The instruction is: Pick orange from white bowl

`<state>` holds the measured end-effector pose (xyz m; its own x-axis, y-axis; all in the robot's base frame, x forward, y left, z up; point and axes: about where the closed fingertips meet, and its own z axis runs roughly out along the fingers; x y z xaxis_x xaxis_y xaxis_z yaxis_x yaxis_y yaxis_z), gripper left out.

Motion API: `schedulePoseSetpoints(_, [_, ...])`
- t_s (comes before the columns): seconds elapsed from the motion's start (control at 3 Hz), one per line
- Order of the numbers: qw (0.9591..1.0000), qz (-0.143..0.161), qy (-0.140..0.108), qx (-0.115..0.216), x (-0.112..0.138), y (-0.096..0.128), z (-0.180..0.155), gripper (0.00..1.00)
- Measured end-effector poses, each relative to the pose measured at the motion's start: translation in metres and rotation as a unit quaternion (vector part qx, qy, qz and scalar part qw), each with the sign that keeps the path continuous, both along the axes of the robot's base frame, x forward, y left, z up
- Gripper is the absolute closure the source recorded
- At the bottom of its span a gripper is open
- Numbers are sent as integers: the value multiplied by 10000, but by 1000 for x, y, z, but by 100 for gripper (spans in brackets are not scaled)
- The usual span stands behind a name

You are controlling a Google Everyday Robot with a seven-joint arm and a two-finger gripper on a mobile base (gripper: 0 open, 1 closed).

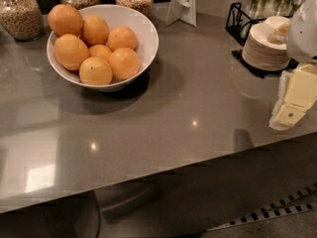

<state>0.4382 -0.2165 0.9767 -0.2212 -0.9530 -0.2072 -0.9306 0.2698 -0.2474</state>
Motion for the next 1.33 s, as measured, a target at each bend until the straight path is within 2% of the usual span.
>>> schedulePoseSetpoints(0.33, [10000, 0, -1, 1, 0, 0, 0, 0])
schedulePoseSetpoints(0.67, [9986, 89, -310, 423, 20, 20, 10, 0])
schedulePoseSetpoints(1.0, [9916, 282, -705, 1042, 53, 60, 28, 0])
schedulePoseSetpoints(1.33, [9824, 511, -965, 1514, 86, 107, 49, 0])
